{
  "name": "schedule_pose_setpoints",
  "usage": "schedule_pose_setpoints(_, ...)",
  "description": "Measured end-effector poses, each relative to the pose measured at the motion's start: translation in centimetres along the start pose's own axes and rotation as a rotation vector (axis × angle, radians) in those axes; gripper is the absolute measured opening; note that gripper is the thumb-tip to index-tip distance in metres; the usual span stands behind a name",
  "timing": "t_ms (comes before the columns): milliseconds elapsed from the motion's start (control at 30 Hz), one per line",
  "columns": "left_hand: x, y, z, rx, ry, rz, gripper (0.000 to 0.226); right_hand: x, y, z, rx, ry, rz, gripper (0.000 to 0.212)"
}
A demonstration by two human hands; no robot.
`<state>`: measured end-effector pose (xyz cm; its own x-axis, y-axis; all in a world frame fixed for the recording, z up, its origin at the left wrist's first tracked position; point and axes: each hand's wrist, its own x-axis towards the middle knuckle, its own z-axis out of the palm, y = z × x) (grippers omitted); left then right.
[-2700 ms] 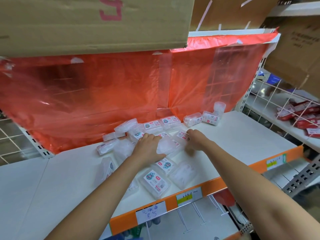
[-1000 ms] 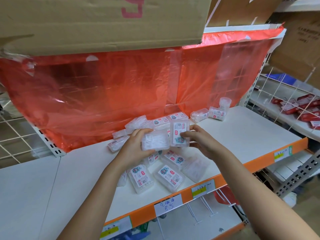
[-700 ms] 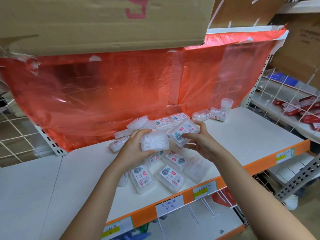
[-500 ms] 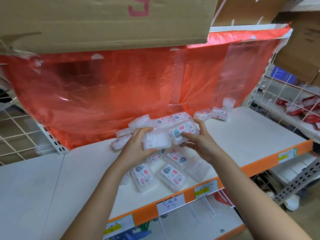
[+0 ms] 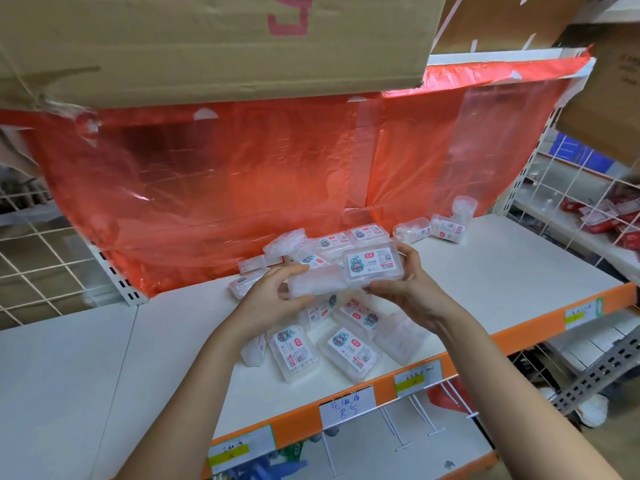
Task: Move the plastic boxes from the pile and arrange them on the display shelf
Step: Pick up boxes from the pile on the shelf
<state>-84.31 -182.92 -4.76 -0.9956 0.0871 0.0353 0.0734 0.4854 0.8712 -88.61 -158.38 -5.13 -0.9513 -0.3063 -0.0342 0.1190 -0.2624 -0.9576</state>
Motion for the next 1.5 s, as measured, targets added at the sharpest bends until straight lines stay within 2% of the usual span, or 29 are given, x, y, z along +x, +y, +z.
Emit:
schedule_pose_setpoints(67,-0.2,0.5,-0.2,-0.124,-0.009,-0.051,0.026,0.0,-0.3,-0.1,-0.014,-0.017,-0.022,0.072)
schedule_pose_setpoints(133,-0.4,1.0,-0.2,-0.154,0.010,-0.083,0.018,-0.1,-0.6,-0.1,-0.048,-0.041,-0.033,0.072)
schedule_pose_setpoints(333,-0.5,1.2,0.3,-0.231,0.073,-0.130,0.029,-0.4,-0.3,0.3,-0.019,-0.077,-0.019,0.068)
schedule_pose_setpoints(533,-0.7,0.9,0.8,-0.404,0.125,-0.175,0.028,-0.4,0.4,0.9,0.012,-0.074,-0.011,0.067)
schedule_pose_setpoints(633,-0.6,0.6,0.7,-0.597,0.043,-0.263,0.027,-0.4,0.6,1.3,0.013,-0.057,-0.009,0.066)
schedule_pose_setpoints(733,-0.3,0.0,0.1,-0.782,-0.032,-0.261,0.026,-0.2,0.8,1.8,0.012,-0.042,-0.006,0.068)
schedule_pose_setpoints(933,0.2,-1.0,-1.4,-0.842,-0.038,-0.155,0.027,0.2,1.0,2.9,0.040,-0.013,-0.016,0.076)
schedule_pose_setpoints(1067,0.6,-1.3,-2.2,-0.872,-0.024,-0.161,0.050,0.6,1.1,3.5,0.063,-0.008,-0.036,0.079)
schedule_pose_setpoints(1167,0.6,-1.4,-2.2,-0.936,-0.003,-0.212,0.056,0.9,1.5,4.1,0.082,-0.014,-0.051,0.077)
schedule_pose_setpoints(1333,0.8,-0.9,-1.1,-1.016,0.102,-0.278,0.040,1.8,2.4,4.4,0.097,-0.061,-0.043,0.077)
schedule_pose_setpoints(1500,1.2,-0.2,0.7,-0.990,0.204,-0.283,0.039,3.5,2.4,4.3,0.088,-0.098,-0.045,0.063)
